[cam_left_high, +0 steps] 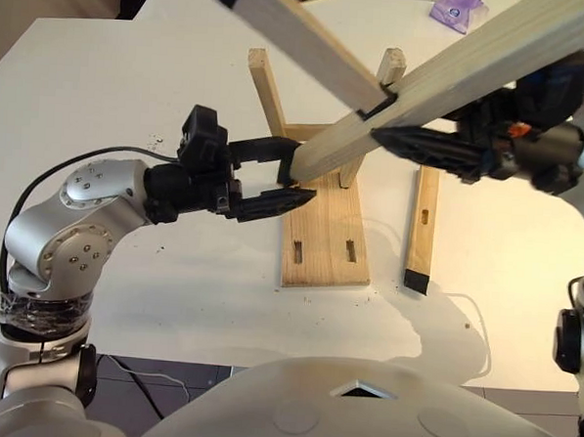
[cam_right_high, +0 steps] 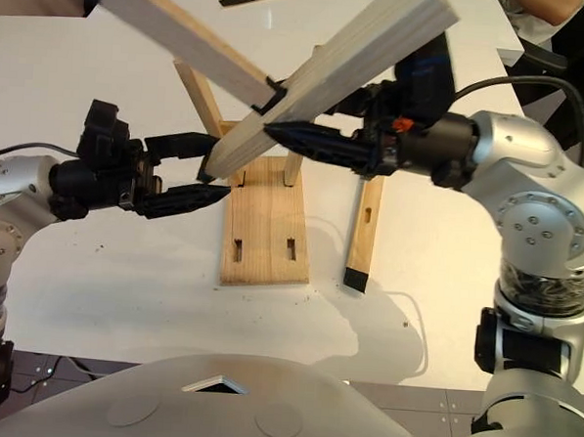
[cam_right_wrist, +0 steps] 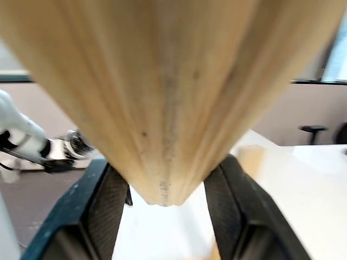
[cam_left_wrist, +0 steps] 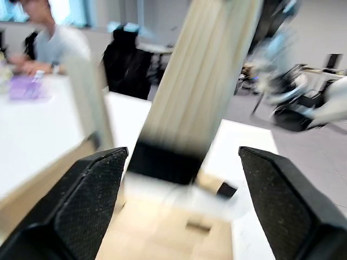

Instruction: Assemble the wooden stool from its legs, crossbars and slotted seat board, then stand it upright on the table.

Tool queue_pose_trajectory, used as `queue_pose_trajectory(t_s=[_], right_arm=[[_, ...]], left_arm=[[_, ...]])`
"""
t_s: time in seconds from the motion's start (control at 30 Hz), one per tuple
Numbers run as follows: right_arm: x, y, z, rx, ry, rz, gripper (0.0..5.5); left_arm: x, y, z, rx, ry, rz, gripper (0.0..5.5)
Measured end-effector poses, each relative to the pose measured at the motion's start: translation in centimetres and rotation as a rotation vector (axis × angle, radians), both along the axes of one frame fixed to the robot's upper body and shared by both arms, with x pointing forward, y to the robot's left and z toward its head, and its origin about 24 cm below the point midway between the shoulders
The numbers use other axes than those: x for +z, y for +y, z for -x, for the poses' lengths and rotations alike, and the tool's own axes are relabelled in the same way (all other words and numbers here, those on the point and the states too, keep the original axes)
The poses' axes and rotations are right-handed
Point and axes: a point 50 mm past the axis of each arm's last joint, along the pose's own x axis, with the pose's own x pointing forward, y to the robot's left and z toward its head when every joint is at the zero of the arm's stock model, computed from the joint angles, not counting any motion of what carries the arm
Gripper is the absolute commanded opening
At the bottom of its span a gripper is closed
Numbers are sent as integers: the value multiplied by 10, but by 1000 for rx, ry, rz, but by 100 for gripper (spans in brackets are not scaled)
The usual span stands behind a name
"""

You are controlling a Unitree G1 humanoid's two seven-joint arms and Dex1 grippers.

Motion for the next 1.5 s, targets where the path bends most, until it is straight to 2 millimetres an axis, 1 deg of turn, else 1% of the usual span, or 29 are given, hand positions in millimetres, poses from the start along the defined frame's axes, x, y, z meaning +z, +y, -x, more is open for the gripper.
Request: queue_pose_trajectory(t_s=[0.03,0.07,0.1,0.17,0.27,0.37,0.47,0.63,0.73,0.83,0.97,1.13,1.27,1.43,1.5], right_arm=[[-1,-6,0,-18,0,22,203],[-3,-9,0,-23,3,41,203],[-13,-17,2,-30,24,113,203],[-28,-27,4,-49,65,198,203],[-48,-29,4,-50,41,325,203],[-59,-26,2,-46,20,388,203],[-63,-22,4,-21,14,382,203],[-71,-16,18,66,36,396,203],[-79,-17,25,106,54,432,203],[-84,-18,28,115,43,450,203],[-88,-20,24,104,-16,462,203],[-91,-21,21,103,-45,461,203],[-91,-25,18,94,-42,463,203],[-89,-31,19,122,-25,504,203],[-91,-33,19,131,-7,513,203]], left_arm=[[-8,7,0,29,24,-14,377],[-11,9,0,41,30,-21,377],[-16,17,-1,73,35,-27,377],[-21,25,-1,111,45,-43,377],[-29,31,-2,140,53,-65,377],[-36,37,-3,167,62,-95,377],[-40,40,-3,172,70,-111,377],[-41,40,-3,163,71,-114,377],[-42,41,-3,166,75,-120,377],[-43,42,-3,169,76,-124,377],[-44,41,-3,169,79,-128,377],[-46,40,-4,173,78,-136,377],[-48,39,-4,185,78,-132,377],[-54,39,0,211,94,-123,377],[-54,39,1,217,91,-123,377]])
